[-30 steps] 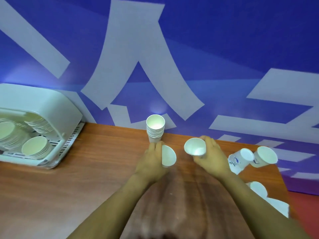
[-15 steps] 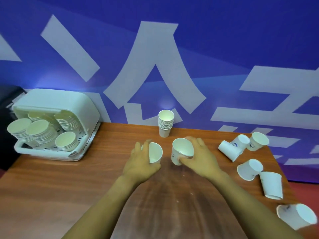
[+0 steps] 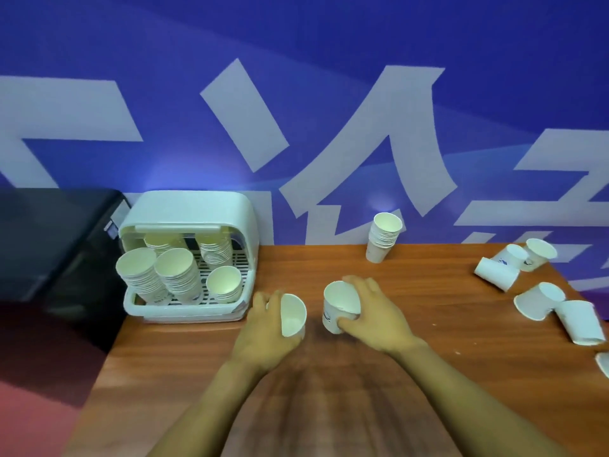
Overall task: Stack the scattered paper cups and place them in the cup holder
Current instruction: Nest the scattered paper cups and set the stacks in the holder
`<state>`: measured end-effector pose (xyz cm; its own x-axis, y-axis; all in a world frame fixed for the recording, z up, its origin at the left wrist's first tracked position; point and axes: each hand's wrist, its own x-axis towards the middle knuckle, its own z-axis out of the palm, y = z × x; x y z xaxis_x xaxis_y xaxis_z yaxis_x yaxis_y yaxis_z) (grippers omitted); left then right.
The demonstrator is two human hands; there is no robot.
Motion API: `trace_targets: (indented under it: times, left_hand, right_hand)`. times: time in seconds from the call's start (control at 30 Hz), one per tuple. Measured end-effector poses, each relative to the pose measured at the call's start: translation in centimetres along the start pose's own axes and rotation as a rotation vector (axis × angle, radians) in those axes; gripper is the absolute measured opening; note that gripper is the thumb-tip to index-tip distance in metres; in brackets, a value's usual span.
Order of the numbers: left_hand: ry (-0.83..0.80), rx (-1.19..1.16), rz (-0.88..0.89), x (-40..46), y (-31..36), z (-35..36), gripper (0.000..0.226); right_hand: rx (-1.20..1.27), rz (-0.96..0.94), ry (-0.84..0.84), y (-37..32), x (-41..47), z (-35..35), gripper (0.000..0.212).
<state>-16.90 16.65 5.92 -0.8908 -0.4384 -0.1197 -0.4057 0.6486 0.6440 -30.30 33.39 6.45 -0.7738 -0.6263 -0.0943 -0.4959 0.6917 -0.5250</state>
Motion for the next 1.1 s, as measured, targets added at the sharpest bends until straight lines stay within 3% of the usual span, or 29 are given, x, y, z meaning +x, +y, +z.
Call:
trace_targets:
  times: [0.37, 0.93, 1.1]
  left_hand:
    - [0.039, 0.091, 0.004, -0.4, -6.5, -5.1, 0.073]
    - [0.284, 0.338, 0.023, 7.4, -10.2, -9.9, 0.081]
    - [0.185, 0.369, 0.007, 8.4, -11.1, -8.8, 0.082]
  right_hand:
    - [-0.017, 0.044, -0.036, -8.4, 1.0, 4.5, 0.067]
    - [0.091, 0.085, -0.037, -9.7, 5.8, 5.1, 0.08]
    - [0.103, 0.099, -0.028, -9.1, 6.5, 5.1, 0.08]
